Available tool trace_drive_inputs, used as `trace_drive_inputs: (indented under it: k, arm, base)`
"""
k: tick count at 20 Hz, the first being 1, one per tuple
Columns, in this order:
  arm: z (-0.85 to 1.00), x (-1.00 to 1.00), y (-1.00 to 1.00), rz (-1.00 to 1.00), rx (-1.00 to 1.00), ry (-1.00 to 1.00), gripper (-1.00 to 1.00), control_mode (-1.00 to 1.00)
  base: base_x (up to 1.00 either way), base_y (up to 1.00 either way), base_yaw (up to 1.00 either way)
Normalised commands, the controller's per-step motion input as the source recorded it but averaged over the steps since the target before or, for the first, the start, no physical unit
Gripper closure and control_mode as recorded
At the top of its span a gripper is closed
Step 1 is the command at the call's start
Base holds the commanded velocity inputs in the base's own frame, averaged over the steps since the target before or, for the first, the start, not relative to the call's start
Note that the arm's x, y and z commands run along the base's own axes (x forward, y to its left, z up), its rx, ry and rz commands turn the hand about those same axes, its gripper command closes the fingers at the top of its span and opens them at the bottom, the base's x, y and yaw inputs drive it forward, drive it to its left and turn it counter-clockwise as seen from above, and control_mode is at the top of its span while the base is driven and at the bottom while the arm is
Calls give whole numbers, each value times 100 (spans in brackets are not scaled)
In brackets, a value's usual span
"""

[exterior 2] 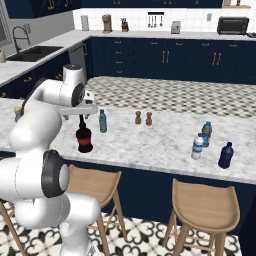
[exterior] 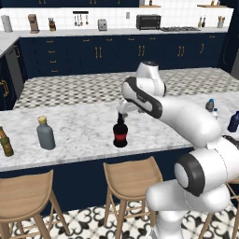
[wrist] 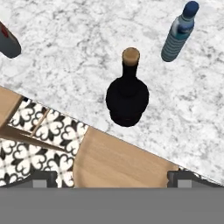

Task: Move the plastic bottles in the middle to the plastics group, and the glass bottles in the middle to the glass group.

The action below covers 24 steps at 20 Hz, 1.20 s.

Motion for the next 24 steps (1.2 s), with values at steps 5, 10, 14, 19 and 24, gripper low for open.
trace_drive_inputs:
  k: [5, 10, 14, 19, 24]
  arm:
    - [-11, 23, 5, 0, -8, -1, -100, -100]
    - [-13, 27, 2, 0, 0, -2, -100, -100]
    - [-15, 27, 9, 0, 0, -5, -100, -100]
    - [-25, 32, 24, 0, 0, 0, -100, -100]
    - [-16, 23, 7, 0, 0, 0, -100, -100]
  base:
    - [0, 0, 0]
    - [0, 0, 0]
    - [0, 0, 0]
    - [0, 0, 0]
    - [0, 0, 0]
